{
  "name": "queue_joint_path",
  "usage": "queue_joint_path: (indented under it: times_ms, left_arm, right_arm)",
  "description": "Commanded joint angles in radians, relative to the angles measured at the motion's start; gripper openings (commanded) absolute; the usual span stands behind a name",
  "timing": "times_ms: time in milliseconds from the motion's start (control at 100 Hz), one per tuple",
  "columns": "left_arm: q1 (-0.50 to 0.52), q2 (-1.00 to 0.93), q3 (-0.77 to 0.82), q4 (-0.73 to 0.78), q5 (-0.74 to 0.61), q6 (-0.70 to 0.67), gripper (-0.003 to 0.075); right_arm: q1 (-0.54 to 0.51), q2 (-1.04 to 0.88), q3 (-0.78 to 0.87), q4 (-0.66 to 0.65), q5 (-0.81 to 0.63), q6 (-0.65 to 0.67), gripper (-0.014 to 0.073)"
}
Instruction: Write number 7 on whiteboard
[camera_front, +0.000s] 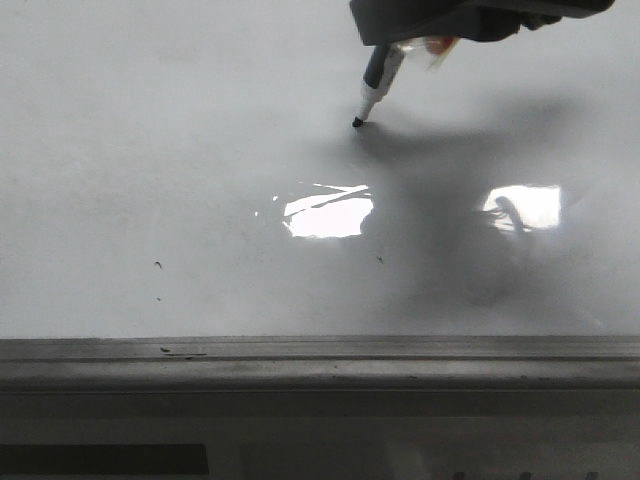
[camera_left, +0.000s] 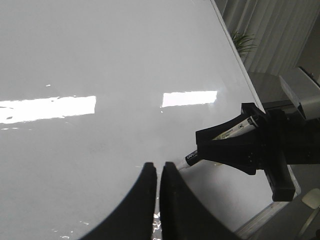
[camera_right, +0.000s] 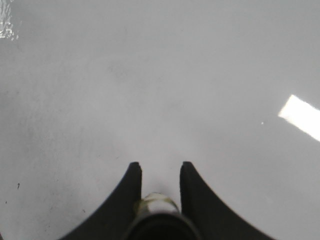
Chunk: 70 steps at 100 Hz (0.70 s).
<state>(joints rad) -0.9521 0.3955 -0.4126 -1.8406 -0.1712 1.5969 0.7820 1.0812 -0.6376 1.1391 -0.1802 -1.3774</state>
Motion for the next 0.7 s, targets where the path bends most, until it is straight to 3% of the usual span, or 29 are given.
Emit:
queue_joint_path:
  times_ms: [0, 310, 500, 690]
  left_arm:
    - [-0.008, 0.006, -0.025, -0.022, 0.034, -0.007, -0.0020]
    - [-0.008, 0.006, -0.025, -0.022, 0.034, -0.007, -0.0020]
    - [-0.008, 0.006, -0.025, -0.022, 0.034, -0.007, -0.0020]
    - [-0.008, 0.006, -0.025, -0.022, 0.034, -0.007, -0.0020]
  right_arm:
    - [-0.017, -0.011, -0.021, 0.001, -0.043, -0.004, -0.0053]
    - [-0.033, -0.013, 0.009, 0.013, -0.065, -0.004, -0.0053]
    - [-0.033, -0.051, 0.049, 0.062, -0.150, -0.005, -0.0053]
    - [-0.033, -0.091, 0.058, 0.207, -0.162, -0.161, -0.0053]
